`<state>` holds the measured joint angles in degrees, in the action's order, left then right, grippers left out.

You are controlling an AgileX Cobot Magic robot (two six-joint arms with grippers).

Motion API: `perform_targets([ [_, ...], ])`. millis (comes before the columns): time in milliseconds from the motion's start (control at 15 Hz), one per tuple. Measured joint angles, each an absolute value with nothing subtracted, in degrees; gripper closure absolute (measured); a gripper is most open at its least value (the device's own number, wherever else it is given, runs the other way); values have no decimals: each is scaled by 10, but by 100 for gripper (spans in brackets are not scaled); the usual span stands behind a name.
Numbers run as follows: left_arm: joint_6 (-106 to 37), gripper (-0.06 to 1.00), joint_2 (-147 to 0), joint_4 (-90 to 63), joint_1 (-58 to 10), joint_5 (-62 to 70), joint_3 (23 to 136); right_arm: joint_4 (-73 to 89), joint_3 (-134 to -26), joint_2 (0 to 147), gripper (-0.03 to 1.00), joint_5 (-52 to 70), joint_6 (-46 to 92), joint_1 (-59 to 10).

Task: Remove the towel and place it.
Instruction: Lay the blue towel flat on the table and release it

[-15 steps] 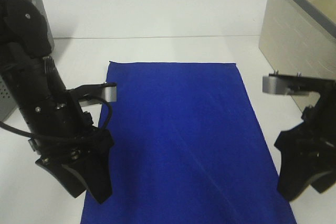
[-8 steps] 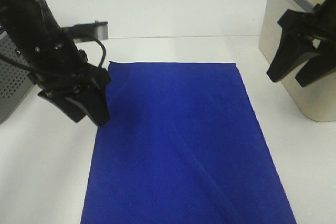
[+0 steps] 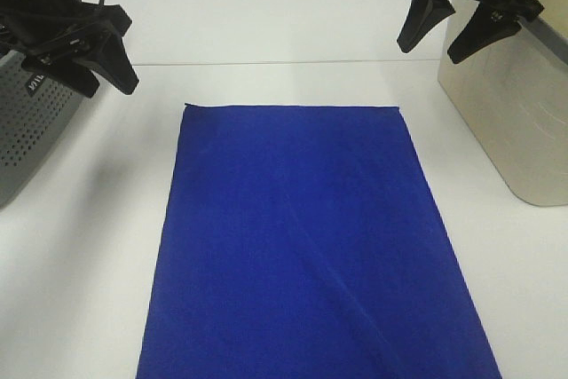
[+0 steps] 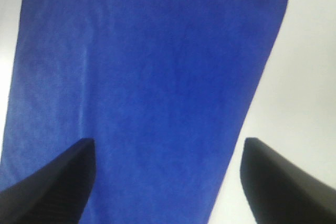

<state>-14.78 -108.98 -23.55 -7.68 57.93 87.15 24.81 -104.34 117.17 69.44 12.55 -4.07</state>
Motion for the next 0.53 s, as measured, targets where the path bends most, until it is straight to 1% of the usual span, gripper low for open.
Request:
perform_targets([
  [133, -116, 39, -1150, -203, -74, 568, 939, 230, -1096, 1215, 20, 695, 119, -41],
  [400, -37, 38, -1285, -140, -74, 568, 1098, 164, -1183, 1301, 20, 695, 96, -41],
  [533, -15, 35, -1349, -129, -74, 568, 1170, 143, -1212, 1343, 20, 695, 89, -42],
])
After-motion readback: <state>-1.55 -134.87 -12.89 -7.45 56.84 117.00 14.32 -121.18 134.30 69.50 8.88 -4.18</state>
